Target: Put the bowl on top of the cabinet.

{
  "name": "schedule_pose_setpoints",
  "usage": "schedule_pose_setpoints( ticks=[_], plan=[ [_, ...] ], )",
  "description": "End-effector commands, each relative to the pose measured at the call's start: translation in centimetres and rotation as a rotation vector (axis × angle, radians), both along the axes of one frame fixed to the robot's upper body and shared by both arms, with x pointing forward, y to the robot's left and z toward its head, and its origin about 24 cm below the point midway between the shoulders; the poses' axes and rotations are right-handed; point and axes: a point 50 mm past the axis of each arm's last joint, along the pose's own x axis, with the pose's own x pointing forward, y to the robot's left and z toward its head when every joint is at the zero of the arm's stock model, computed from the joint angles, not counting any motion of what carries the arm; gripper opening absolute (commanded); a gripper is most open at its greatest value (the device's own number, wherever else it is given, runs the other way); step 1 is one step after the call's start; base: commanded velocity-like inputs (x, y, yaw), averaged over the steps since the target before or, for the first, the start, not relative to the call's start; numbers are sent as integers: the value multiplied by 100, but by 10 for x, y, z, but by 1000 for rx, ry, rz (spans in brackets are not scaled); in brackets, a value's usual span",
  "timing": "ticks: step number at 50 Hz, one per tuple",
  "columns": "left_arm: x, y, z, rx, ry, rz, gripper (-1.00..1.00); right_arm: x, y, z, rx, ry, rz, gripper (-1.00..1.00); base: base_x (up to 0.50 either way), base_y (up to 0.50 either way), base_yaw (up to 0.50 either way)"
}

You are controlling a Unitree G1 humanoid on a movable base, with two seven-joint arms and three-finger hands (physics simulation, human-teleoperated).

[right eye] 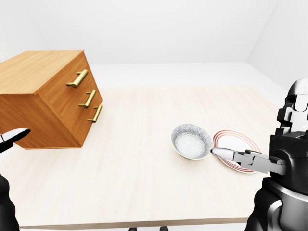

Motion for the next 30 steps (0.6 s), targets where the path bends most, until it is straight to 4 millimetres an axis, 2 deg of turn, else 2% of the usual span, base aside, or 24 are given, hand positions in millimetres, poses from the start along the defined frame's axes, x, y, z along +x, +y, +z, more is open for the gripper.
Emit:
schedule_pose_setpoints(
  ticks=[1,30],
  plan=[
    [0,0,1,0,-4,1,100,0,0,0,-3,1,-1,100,0,45,0],
    [0,1,-1,-3,2,0,100,-1,0,0,-6,2,-6,100,0,45,0]
  ],
)
